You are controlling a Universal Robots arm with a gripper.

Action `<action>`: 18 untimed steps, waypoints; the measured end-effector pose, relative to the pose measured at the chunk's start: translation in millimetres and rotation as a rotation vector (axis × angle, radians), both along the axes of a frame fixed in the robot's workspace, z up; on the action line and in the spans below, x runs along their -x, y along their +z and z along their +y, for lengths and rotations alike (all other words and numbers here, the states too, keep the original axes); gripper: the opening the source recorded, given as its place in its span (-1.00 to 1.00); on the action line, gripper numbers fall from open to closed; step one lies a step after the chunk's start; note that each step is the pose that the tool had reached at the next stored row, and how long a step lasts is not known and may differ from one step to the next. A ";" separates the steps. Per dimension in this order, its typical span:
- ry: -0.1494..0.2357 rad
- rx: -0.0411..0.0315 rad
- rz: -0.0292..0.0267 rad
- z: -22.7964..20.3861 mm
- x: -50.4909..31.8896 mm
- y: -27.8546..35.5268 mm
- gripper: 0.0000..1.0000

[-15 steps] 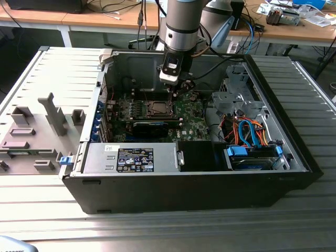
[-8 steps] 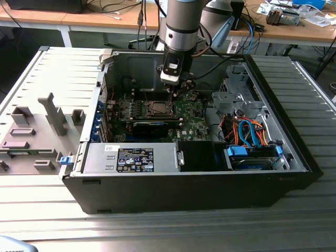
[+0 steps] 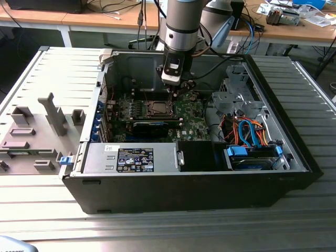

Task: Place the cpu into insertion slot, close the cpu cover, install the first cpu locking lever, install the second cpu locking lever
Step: 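Install the first cpu locking lever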

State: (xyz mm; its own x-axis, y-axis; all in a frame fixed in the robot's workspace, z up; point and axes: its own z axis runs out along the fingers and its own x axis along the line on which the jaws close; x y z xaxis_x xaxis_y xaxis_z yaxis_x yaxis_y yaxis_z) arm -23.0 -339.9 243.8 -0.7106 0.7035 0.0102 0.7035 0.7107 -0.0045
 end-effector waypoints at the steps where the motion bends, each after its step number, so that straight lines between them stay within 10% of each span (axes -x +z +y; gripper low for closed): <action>1: 0.003 -0.0001 0.0000 0.0 0.0 0.0 -0.79; 18: 0.073 -0.0001 0.0000 0.0 0.0 0.0 -0.79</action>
State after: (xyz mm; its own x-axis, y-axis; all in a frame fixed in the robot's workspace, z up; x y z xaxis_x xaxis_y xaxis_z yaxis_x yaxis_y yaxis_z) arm -22.9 -339.8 243.8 -0.7600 0.6499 0.0103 0.6499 0.7600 -0.0044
